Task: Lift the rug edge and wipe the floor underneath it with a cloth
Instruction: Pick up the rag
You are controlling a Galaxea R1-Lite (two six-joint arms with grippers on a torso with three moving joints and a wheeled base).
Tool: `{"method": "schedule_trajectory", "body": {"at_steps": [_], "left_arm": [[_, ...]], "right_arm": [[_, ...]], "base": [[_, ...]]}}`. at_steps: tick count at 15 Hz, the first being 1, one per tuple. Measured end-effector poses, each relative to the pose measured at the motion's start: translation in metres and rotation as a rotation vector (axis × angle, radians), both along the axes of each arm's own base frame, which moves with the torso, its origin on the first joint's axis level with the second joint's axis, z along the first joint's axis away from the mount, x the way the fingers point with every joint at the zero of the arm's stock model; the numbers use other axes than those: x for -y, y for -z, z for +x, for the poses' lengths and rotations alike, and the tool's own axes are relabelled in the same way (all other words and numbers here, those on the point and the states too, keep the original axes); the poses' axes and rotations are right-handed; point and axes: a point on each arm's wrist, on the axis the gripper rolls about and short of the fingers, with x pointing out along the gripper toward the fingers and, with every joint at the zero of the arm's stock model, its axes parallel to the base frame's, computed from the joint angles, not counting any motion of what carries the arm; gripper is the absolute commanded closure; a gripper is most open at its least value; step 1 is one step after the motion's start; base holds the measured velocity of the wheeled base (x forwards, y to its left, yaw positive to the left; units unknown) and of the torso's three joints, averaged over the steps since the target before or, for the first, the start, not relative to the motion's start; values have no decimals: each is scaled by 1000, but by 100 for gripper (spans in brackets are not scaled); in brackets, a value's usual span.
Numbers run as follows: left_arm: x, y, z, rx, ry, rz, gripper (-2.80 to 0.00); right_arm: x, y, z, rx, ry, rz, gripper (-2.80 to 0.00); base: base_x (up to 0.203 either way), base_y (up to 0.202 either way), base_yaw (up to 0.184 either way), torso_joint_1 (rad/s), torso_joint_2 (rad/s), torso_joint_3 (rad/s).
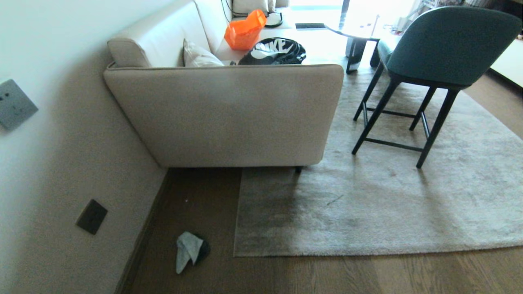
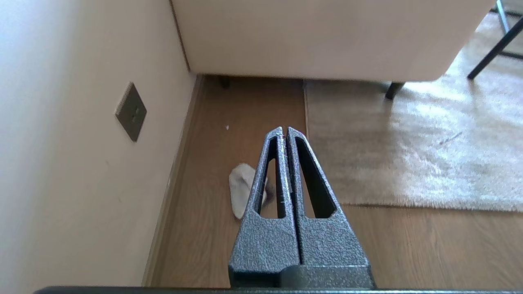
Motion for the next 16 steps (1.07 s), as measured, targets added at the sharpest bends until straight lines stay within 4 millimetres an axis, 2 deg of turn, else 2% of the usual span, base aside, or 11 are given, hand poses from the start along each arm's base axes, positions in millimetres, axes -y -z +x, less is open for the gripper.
{"method": "schedule_trajectory", "body": {"at_steps": [16], "left_arm": [[0, 0, 0, 0, -1, -1, 0]], "right_arm": [[0, 0, 0, 0, 1, 0, 0]], "base": [[0, 0, 0, 5, 1, -199]]}}
